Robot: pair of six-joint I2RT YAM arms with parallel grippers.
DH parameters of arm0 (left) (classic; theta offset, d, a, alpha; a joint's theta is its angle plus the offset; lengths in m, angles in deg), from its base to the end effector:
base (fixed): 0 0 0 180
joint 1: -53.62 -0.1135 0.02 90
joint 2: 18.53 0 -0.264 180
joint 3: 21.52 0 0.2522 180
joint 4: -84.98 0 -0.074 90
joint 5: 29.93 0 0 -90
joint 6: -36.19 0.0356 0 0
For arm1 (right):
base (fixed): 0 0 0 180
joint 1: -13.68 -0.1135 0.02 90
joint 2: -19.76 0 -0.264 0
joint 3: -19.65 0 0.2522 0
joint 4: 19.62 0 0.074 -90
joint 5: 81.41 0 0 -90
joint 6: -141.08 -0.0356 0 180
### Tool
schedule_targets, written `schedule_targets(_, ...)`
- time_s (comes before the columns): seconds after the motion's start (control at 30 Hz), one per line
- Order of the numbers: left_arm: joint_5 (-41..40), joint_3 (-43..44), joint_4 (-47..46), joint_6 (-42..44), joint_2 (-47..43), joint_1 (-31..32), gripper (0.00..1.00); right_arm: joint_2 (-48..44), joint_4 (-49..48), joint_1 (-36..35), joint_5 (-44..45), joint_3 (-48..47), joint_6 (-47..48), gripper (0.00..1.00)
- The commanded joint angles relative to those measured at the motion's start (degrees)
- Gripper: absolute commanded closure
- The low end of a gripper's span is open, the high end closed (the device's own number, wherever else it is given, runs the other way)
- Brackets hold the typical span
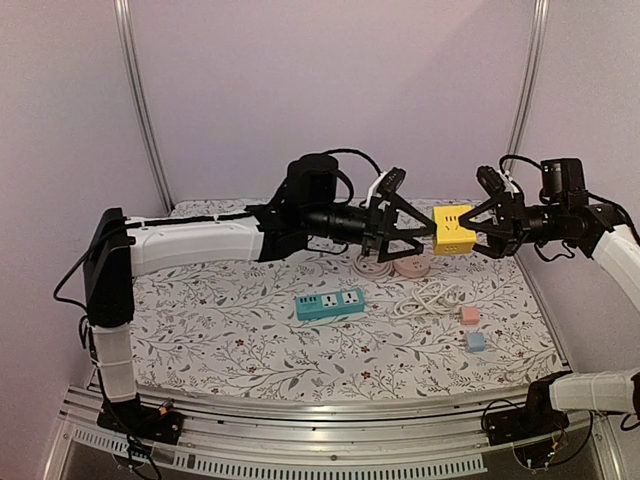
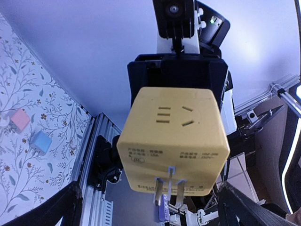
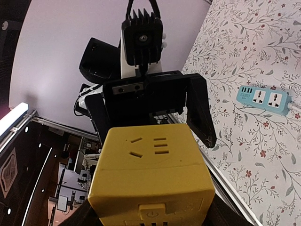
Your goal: Insert the plug
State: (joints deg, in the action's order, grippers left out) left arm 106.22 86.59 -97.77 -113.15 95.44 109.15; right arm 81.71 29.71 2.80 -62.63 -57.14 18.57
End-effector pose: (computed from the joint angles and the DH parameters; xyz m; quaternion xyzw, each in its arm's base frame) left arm 0.2486 -0.4075 0.3236 0.2472 0.6765 -0.6863 0.1007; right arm 0.1999 0.0728 0.3627 -0.1313 0.7576 0.6187 0.1613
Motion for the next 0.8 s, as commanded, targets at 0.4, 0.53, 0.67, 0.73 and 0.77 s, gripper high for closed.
schedule_targets(0.4,-26.27,-5.26,49.4,35.21,-24.25,-1.47,0.0,-4.35,2.9,-0.27,31.0,-5.66,-7.64,1.0)
schedule_targets(0.53,-39.46,-7.89,56.98,39.23,-28.19,-1.47,0.0,-5.28,5.9,-0.27,36.72,-7.26,-8.0,1.0)
schedule_targets(0.67,-45.6,-9.78,61.31,44.92,-30.71,-1.7,0.01,-3.75,11.74,-0.35,40.93,-11.18,-8.37,1.0)
schedule_targets(0.73,-47.95,-10.53,63.36,46.74,-30.95,-2.33,0.01,-3.51,13.62,-0.4,44.7,-13.48,-9.55,1.0)
schedule_targets(0.77,-47.57,-11.36,63.74,47.55,-30.79,-2.81,0.01,-3.57,14.45,-0.38,46.53,-14.5,-10.0,1.0)
